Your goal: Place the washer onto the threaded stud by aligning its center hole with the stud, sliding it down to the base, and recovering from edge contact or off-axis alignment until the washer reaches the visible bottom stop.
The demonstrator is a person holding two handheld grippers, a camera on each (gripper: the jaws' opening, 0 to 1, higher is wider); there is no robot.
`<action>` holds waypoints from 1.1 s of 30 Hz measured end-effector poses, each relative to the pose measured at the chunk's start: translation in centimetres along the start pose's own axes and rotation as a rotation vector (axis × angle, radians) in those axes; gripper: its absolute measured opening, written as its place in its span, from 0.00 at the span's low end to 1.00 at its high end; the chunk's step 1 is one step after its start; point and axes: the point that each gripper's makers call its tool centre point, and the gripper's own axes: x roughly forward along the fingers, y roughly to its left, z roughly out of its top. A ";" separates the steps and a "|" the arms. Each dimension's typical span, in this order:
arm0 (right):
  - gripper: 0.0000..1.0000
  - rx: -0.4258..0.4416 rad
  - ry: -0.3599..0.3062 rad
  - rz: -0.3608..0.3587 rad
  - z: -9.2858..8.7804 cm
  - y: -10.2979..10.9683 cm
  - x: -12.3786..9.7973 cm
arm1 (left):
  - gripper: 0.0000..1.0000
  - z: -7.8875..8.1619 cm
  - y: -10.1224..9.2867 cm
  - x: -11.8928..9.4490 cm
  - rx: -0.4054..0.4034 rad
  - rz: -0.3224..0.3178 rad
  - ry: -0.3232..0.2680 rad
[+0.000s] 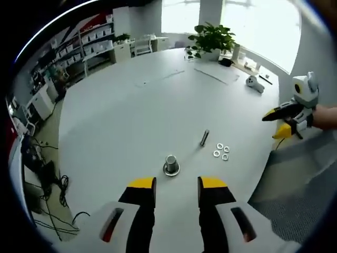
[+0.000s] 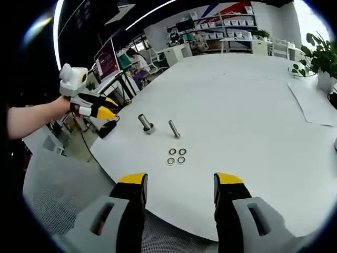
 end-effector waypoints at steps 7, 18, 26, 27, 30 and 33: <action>0.55 0.015 -0.013 -0.021 0.2 -0.5 -0.5 | 0.30 -1.0 -0.2 -1.1 -0.058 -0.003 -0.063; 0.55 0.016 -0.032 -0.052 0.6 -1.0 -1.0 | 0.30 -0.7 0.0 -3.2 -0.167 -0.003 -0.187; 0.55 -0.008 -0.014 -0.055 0.1 -1.1 -0.9 | 0.30 -1.4 0.6 -4.6 -0.184 0.003 -0.220; 0.55 -0.012 -0.015 -0.056 0.2 -1.2 -0.9 | 0.30 -1.4 0.6 -4.7 -0.183 0.006 -0.226; 0.55 -0.009 -0.019 -0.060 0.2 -1.5 -0.8 | 0.30 -2.2 0.8 -5.1 -0.197 0.005 -0.228; 0.55 -0.004 -0.027 -0.065 0.4 -1.2 -1.0 | 0.30 -2.5 0.3 -5.5 -0.198 0.001 -0.239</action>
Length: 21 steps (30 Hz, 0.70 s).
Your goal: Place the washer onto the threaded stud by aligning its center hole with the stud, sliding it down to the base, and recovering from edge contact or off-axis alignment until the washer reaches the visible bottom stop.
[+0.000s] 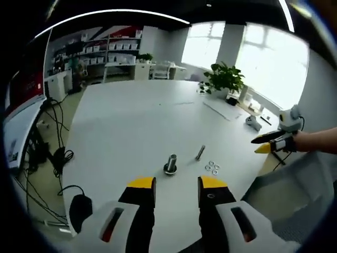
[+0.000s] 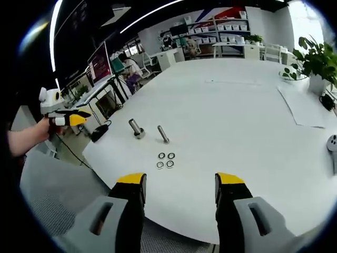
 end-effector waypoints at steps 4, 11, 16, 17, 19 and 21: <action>0.55 0.013 -0.013 -0.009 0.2 -0.2 -0.1 | 0.30 -0.4 0.0 0.0 -0.015 -0.003 -0.008; 0.55 0.003 -0.005 -0.006 0.1 -0.4 -0.1 | 0.29 -0.4 -0.5 0.2 -0.011 -0.003 -0.020; 0.55 -0.003 0.004 0.003 0.0 0.0 0.2 | 0.29 -0.5 -0.8 0.3 -0.019 0.000 -0.025; 0.55 -0.002 0.009 0.006 -0.1 0.0 0.4 | 0.29 -0.5 -0.8 0.2 -0.019 0.002 -0.030; 0.55 -0.001 0.011 0.007 -0.2 0.0 0.4 | 0.29 -0.6 -0.8 0.1 -0.025 -0.002 -0.039; 0.55 -0.002 0.013 0.005 -0.3 0.0 0.3 | 0.29 -1.0 -0.6 0.1 -0.028 0.001 -0.034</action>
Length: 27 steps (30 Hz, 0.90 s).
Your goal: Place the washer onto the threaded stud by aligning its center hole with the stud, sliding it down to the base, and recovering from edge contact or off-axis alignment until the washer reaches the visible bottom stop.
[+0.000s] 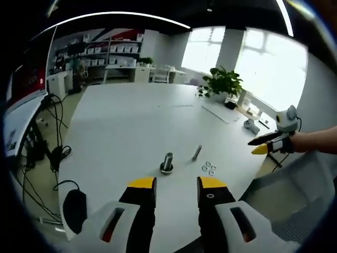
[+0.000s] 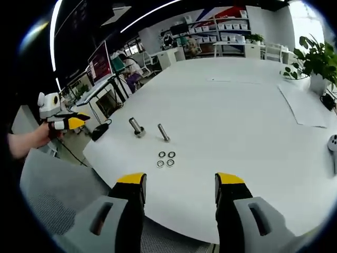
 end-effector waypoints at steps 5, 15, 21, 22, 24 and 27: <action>0.55 0.004 -0.004 0.002 0.0 0.1 -0.1 | 0.28 -0.1 0.0 -0.1 -0.005 0.008 -0.003; 0.55 -0.003 -0.006 0.013 0.2 0.5 0.1 | 0.27 -0.4 -0.4 0.4 0.008 0.005 0.003; 0.55 0.012 -0.011 0.007 0.1 -0.1 -0.1 | 0.27 -0.7 -0.7 0.6 0.021 0.000 0.020; 0.55 0.015 -0.012 0.006 0.1 -0.2 -0.1 | 0.27 -0.8 -0.5 0.6 0.011 0.003 0.019; 0.55 0.017 -0.014 0.003 0.2 -0.2 -0.1 | 0.27 -0.7 -0.2 0.5 -0.008 0.009 0.011; 0.55 0.019 -0.006 0.003 0.0 -0.1 -0.1 | 0.27 -0.7 0.1 0.5 -0.021 0.013 0.006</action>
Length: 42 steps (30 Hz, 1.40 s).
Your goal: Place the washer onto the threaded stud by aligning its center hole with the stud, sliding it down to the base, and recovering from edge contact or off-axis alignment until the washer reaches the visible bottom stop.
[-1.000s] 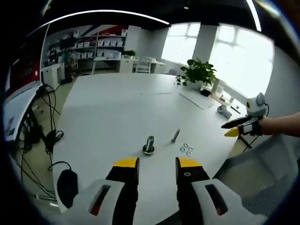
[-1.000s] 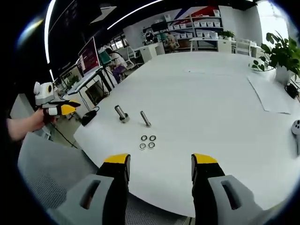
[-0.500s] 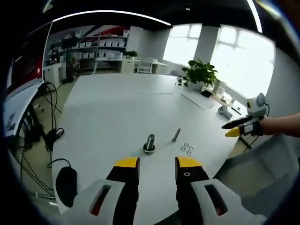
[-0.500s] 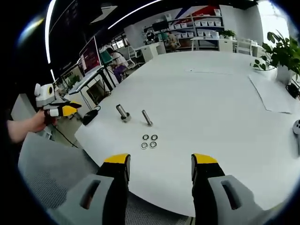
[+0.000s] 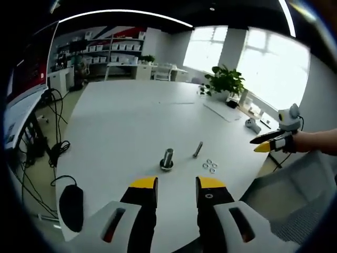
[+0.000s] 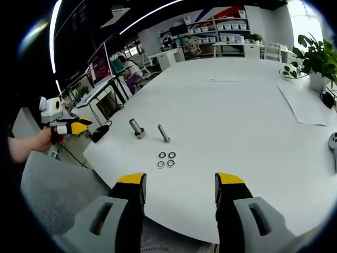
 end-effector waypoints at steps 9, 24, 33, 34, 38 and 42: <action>0.55 0.001 0.007 -0.004 -0.1 -0.2 0.2 | 0.27 0.0 0.1 0.1 0.002 -0.003 -0.004; 0.55 0.005 0.011 -0.013 -0.5 -0.3 0.3 | 0.27 -0.5 -0.2 0.4 0.020 -0.005 0.020; 0.56 0.003 0.020 -0.002 -0.7 0.4 0.2 | 0.27 -0.8 -0.2 0.4 0.018 0.002 0.031; 0.56 0.003 0.020 -0.001 -0.7 0.5 0.2 | 0.27 -0.8 -0.1 0.4 0.015 0.003 0.032; 0.56 0.006 0.022 -0.002 -0.7 0.2 0.2 | 0.27 -0.8 -0.2 0.4 0.015 0.005 0.036; 0.56 0.015 0.025 -0.003 -0.9 -0.1 0.2 | 0.27 -1.0 -0.4 0.5 0.020 0.001 0.047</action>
